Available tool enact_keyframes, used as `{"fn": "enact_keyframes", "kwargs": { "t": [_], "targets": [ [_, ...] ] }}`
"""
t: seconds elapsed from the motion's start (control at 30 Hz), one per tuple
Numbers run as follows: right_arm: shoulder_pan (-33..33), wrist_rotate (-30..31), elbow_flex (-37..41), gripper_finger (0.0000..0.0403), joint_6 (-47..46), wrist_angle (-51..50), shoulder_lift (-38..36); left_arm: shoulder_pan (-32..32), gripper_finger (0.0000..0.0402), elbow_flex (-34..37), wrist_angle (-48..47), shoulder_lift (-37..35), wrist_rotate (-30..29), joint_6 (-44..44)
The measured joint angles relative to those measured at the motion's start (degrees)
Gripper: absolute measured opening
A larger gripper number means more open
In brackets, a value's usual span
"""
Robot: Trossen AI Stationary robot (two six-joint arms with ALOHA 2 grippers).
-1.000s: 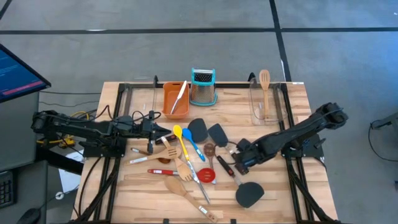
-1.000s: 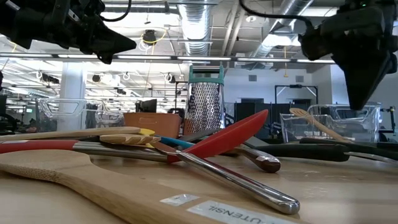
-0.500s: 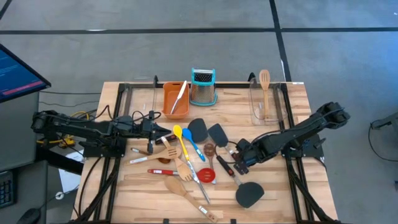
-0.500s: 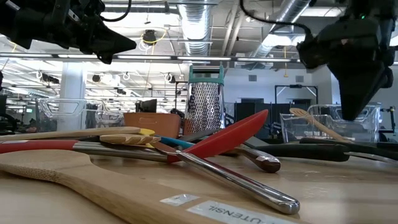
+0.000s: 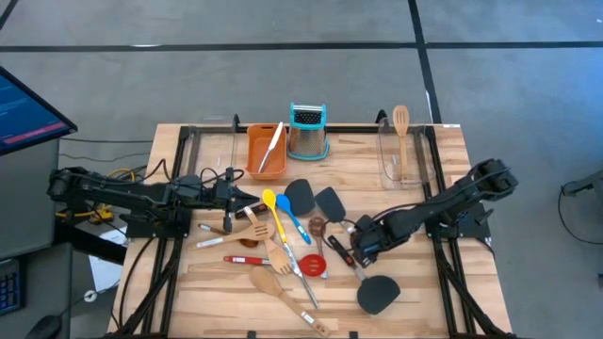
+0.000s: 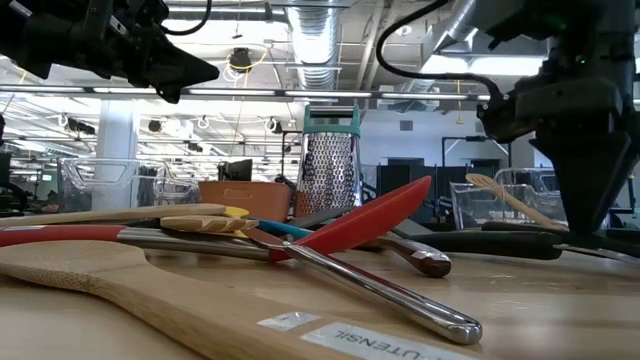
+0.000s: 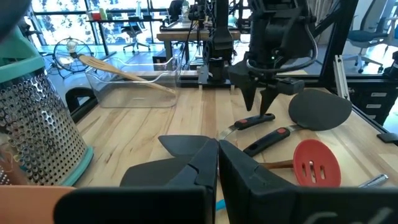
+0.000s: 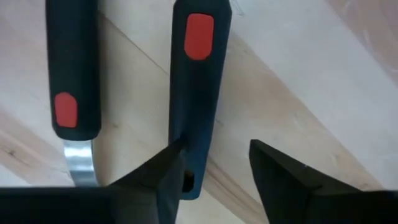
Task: Pick & Place Kitchen Items
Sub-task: Put the right black plastic spatula into the left transparent bin
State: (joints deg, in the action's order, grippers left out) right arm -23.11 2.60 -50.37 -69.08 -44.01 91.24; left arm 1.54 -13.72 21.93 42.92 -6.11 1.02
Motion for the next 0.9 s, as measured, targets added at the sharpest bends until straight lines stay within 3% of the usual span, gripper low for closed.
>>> {"fn": "enact_keyframes", "kwargs": {
  "t": [0.3,0.9],
  "targets": [
    [0.0,0.0,0.0,0.0209,0.5,3.6,0.1,0.0,0.0002,0.0,0.0,0.0,0.0,0.0],
    [0.0,0.7,0.0,0.0200,0.5,4.3,0.1,0.0,0.0002,0.0,0.0,0.0,0.0,0.0]
  ]
}}
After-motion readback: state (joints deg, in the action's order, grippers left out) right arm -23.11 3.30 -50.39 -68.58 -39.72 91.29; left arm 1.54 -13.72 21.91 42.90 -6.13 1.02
